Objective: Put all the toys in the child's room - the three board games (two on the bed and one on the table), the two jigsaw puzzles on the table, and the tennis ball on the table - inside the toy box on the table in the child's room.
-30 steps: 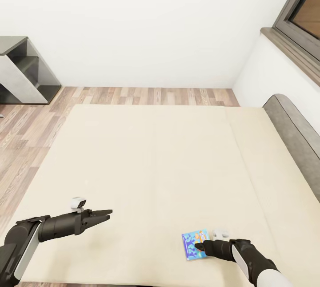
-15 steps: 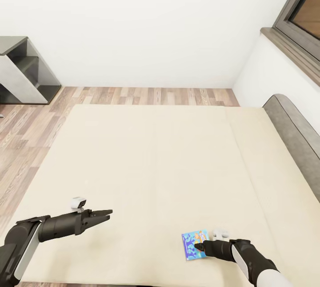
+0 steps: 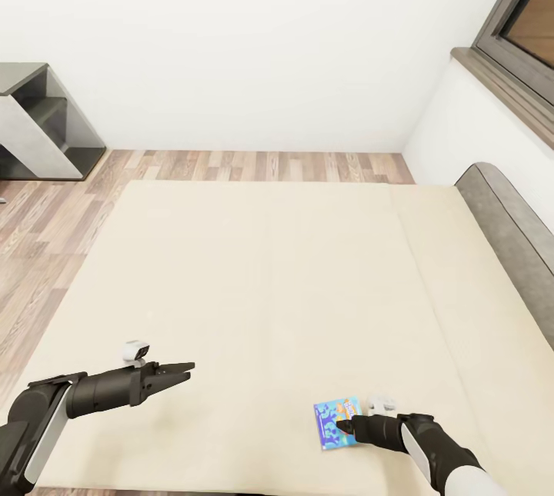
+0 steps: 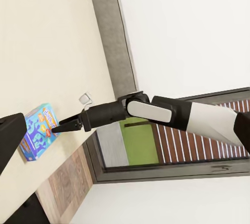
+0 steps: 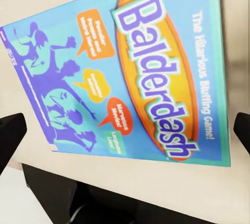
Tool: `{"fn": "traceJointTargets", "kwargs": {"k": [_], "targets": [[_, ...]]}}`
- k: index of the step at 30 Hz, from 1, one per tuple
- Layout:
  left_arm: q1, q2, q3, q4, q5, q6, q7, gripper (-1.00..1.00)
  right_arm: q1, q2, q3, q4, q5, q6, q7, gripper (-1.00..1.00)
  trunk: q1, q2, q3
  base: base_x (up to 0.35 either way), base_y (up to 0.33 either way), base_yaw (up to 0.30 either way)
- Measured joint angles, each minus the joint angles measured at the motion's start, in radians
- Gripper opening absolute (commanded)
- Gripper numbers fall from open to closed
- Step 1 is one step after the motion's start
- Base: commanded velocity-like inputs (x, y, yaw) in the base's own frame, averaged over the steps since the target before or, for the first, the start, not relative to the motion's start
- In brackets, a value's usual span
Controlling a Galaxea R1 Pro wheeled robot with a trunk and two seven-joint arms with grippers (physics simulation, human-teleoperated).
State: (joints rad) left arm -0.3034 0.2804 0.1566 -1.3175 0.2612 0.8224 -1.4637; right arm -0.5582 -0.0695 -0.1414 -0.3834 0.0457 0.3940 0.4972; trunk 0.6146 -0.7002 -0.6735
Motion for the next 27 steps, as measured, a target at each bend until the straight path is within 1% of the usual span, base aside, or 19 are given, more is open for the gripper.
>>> {"fn": "traceJointTargets", "kwargs": {"k": [13,27], "targets": [[0.000,0.000,0.000,0.000,0.000,0.000,0.002,1.00,0.000,0.000,-0.004,-0.002,-0.009,-0.001,0.000,1.00,0.000,0.000,-0.001,0.000,0.000,0.000],[0.000,0.000,0.000,0.000,0.000,0.000,0.002,1.00,0.000,0.000,-0.007,-0.002,-0.011,-0.001,0.000,1.00,0.000,0.000,-0.021,0.000,0.000,0.000]]}}
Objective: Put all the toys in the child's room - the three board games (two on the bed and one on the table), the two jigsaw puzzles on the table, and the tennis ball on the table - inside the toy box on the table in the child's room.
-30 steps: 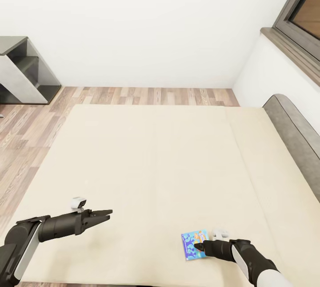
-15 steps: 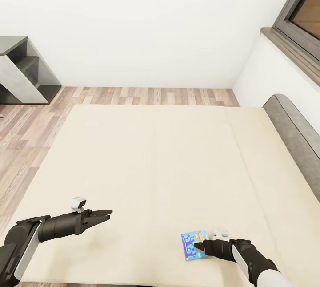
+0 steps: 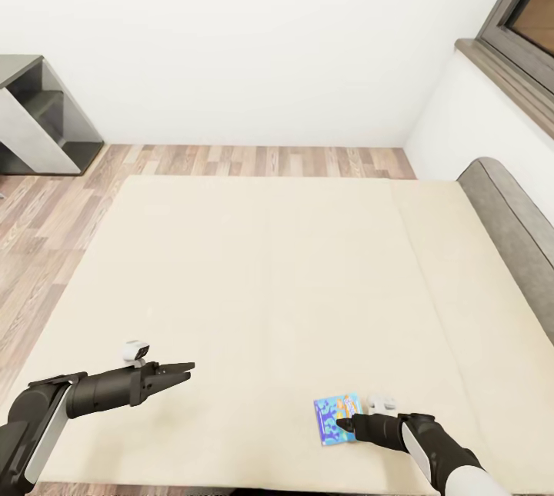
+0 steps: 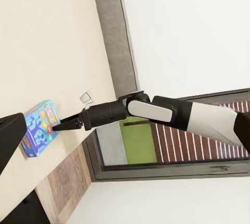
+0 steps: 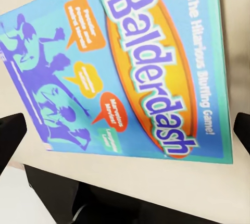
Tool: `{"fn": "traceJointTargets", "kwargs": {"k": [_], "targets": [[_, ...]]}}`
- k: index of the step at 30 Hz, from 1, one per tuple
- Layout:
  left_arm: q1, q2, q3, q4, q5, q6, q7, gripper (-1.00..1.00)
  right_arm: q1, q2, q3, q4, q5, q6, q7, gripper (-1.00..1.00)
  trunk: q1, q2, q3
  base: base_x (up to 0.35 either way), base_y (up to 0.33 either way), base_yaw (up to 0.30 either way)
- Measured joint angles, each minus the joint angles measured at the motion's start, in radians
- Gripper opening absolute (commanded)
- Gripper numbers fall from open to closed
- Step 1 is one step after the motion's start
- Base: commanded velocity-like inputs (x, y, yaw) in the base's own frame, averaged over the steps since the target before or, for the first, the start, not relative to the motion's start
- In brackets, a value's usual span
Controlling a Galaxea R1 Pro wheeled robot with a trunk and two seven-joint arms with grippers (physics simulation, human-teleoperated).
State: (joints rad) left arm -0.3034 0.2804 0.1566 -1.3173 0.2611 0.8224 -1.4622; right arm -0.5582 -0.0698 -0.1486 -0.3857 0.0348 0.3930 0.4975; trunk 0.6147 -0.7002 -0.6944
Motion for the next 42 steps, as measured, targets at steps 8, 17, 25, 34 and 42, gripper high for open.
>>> {"fn": "traceJointTargets", "kwargs": {"k": [8,17,25,34,42], "targets": [[0.000,0.000,0.000,0.000,0.000,0.000,0.001,1.00,0.000,0.000,0.000,-0.004,0.000,-0.002,-0.001,1.00,0.000,0.000,-0.003,0.000,0.000,0.000],[0.000,0.000,-0.001,0.000,-0.001,0.000,0.003,1.00,0.000,0.001,-0.001,-0.006,0.000,-0.002,-0.001,1.00,0.000,0.000,-0.003,0.000,0.000,0.000],[0.000,-0.001,-0.002,0.003,-0.003,0.001,0.006,1.00,-0.006,-0.003,0.001,-0.058,0.003,-0.001,-0.001,1.00,0.000,0.000,-0.003,0.000,0.000,0.000],[0.000,-0.004,-0.004,0.003,-0.006,0.003,0.008,1.00,-0.028,-0.001,0.007,-0.072,0.013,-0.003,-0.008,1.00,0.000,0.000,-0.003,0.000,0.000,0.000],[0.000,-0.013,-0.009,0.003,-0.008,0.003,0.009,1.00,-0.030,0.000,0.010,-0.074,0.014,-0.020,-0.009,1.00,0.000,0.000,-0.003,0.000,0.000,0.000]]}}
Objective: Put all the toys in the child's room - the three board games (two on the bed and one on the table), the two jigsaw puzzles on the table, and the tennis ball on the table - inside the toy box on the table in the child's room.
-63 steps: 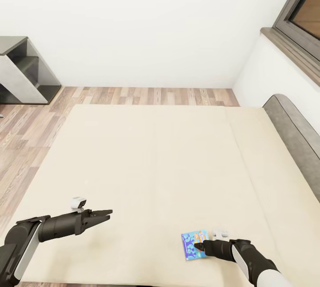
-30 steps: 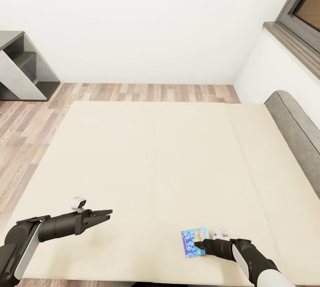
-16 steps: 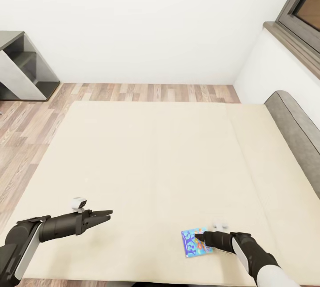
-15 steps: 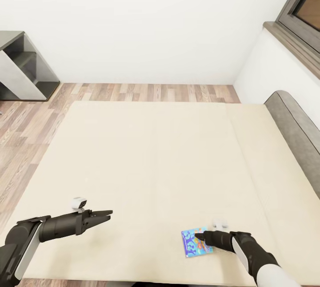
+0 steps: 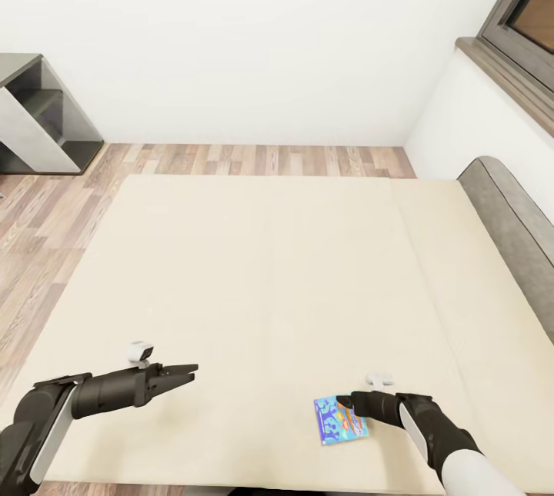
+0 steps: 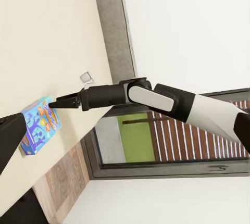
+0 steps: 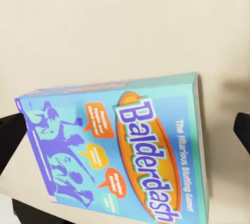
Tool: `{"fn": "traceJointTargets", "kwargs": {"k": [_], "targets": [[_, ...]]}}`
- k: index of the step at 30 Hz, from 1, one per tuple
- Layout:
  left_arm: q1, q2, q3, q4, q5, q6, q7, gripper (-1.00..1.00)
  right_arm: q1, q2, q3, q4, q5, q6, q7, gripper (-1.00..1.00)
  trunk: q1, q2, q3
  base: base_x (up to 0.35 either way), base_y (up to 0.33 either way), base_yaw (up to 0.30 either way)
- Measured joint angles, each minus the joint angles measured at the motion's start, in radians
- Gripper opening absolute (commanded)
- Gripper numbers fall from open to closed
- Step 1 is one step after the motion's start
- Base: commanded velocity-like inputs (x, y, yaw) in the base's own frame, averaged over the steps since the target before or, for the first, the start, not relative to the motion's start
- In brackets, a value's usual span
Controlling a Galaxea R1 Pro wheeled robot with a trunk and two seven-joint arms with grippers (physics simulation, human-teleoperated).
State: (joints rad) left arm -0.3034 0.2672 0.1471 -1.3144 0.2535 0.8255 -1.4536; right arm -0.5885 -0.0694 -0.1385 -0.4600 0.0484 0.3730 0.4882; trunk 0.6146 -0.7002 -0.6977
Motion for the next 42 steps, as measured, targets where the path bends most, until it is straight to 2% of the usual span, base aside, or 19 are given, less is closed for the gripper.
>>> {"fn": "traceJointTargets", "kwargs": {"k": [23,32,42], "targets": [[0.000,-0.007,-0.001,0.000,-0.002,0.000,0.001,1.00,0.001,0.000,-0.003,0.010,-0.002,-0.006,-0.008,1.00,0.000,0.000,-0.002,0.000,0.000,0.000],[0.000,-0.008,-0.001,0.000,-0.001,0.000,0.001,1.00,0.001,0.000,0.001,0.013,-0.002,-0.081,-0.013,1.00,0.000,0.000,-0.009,0.000,0.000,0.000],[0.000,-0.008,-0.001,0.001,-0.001,0.000,0.001,1.00,0.001,0.001,0.000,0.020,-0.003,-0.086,-0.014,1.00,0.000,0.000,-0.009,0.000,0.000,0.000]]}}
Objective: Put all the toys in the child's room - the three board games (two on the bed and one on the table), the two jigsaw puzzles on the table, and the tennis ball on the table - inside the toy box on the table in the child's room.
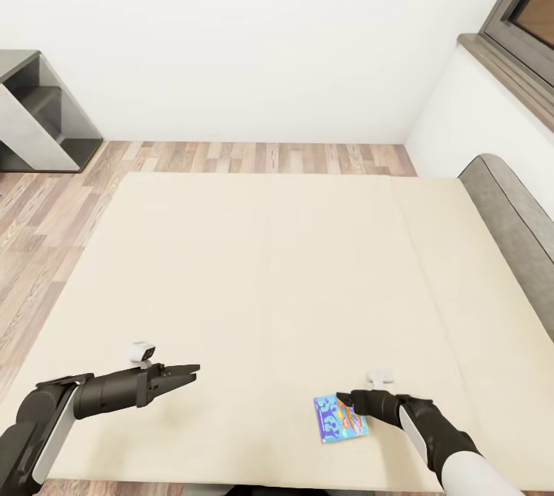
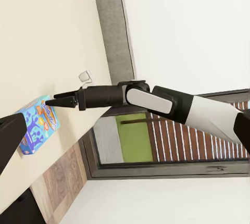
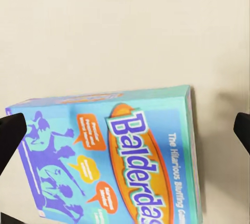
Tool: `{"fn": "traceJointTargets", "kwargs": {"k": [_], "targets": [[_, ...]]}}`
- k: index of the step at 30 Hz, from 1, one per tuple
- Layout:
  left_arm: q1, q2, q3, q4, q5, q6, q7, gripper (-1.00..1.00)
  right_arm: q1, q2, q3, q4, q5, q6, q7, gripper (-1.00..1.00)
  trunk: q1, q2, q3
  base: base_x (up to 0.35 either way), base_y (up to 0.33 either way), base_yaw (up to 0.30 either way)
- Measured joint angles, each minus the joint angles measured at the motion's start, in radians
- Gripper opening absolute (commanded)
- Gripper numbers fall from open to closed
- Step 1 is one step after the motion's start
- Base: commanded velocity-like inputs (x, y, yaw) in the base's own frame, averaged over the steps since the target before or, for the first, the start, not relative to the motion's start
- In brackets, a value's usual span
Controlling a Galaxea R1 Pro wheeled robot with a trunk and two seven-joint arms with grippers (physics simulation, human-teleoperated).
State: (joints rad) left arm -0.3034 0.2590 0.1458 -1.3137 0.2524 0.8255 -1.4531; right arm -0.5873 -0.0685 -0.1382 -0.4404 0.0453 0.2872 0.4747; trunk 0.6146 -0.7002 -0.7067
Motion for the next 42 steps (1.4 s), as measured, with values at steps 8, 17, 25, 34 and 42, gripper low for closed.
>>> {"fn": "traceJointTargets", "kwargs": {"k": [8,17,25,34,42], "targets": [[0.000,-0.004,-0.001,0.001,0.001,0.000,0.000,1.00,0.001,0.002,-0.004,0.004,-0.006,0.006,0.000,1.00,0.000,0.000,0.000,0.000,0.000,0.000],[0.000,-0.011,-0.002,0.001,0.001,0.000,-0.001,1.00,0.003,0.028,-0.001,0.059,-0.004,-0.003,0.002,1.00,0.000,0.000,0.000,0.000,0.000,0.000],[0.000,-0.011,-0.002,0.001,0.003,0.000,-0.002,1.00,0.003,0.036,-0.001,0.081,0.000,0.000,0.002,1.00,0.000,0.000,0.000,0.000,0.000,0.000],[0.000,-0.011,-0.002,0.001,0.004,0.000,-0.003,1.00,0.003,0.037,0.002,0.123,0.002,0.001,0.001,1.00,0.000,0.000,0.000,0.000,0.000,0.000],[0.000,-0.011,-0.002,0.001,0.005,0.000,-0.003,1.00,0.004,0.040,0.004,0.131,0.003,-0.001,0.001,1.00,0.000,0.000,0.000,0.000,0.000,0.000]]}}
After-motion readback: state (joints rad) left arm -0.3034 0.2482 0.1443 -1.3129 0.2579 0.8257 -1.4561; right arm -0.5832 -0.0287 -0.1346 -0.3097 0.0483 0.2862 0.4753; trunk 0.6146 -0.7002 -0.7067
